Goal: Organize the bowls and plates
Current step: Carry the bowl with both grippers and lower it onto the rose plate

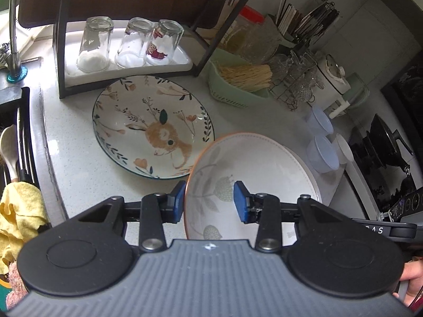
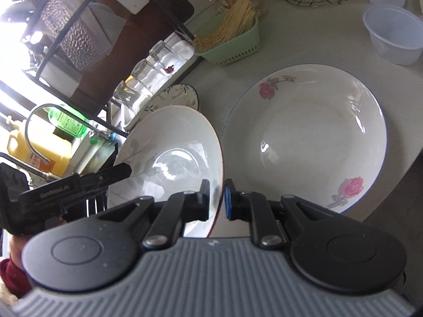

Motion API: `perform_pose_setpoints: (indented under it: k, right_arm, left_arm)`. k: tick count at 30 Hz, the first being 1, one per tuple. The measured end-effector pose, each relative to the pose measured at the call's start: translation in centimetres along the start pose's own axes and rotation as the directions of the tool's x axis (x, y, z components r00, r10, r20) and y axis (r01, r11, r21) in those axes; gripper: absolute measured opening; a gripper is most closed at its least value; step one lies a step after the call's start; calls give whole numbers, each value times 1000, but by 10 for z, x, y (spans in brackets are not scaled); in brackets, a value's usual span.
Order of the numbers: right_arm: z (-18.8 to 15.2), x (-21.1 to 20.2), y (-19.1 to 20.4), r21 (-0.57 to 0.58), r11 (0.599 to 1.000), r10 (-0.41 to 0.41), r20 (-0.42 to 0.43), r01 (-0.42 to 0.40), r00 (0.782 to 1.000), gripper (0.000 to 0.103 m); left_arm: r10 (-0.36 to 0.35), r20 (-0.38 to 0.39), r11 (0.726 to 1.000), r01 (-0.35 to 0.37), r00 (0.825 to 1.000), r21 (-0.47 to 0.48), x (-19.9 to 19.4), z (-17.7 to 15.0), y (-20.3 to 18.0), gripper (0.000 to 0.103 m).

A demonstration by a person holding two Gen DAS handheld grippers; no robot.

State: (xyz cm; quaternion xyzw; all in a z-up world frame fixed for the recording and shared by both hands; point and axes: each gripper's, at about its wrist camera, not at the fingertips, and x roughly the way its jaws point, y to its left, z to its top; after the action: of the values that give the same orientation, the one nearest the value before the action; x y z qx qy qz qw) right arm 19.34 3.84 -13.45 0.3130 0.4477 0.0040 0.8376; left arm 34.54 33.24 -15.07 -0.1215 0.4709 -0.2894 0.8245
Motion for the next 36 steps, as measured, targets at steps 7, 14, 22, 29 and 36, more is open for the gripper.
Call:
perform_pose_setpoints:
  k: [7,14,22,29,36]
  right_arm:
    - [29,-16,-32,-25,999,25,33,-24,999,14]
    - [59,-17,-74,-30,999,25,8,-25,1000,14]
    - [83,-14,-110,-36,998,45,-10,-45,999,14]
    - [87,4,-122,-72,996,49,-62,-53,997,14]
    - [87,11,-120,-126,991,43,-77,-53,996,14]
  left_arm:
    - [16,-8,1000,-16,1000,-20,26,7,-38,44]
    - [48,-3,995,-48,999,-84,59,18,-77,44]
    - [94,-55,993,-98,994,-71,100,29,-101,44]
    - [126,-77,981,-136,989,-141,110,18,-95,44]
    - [172,-105,970,-187,979,-153,117,6,-93,44]
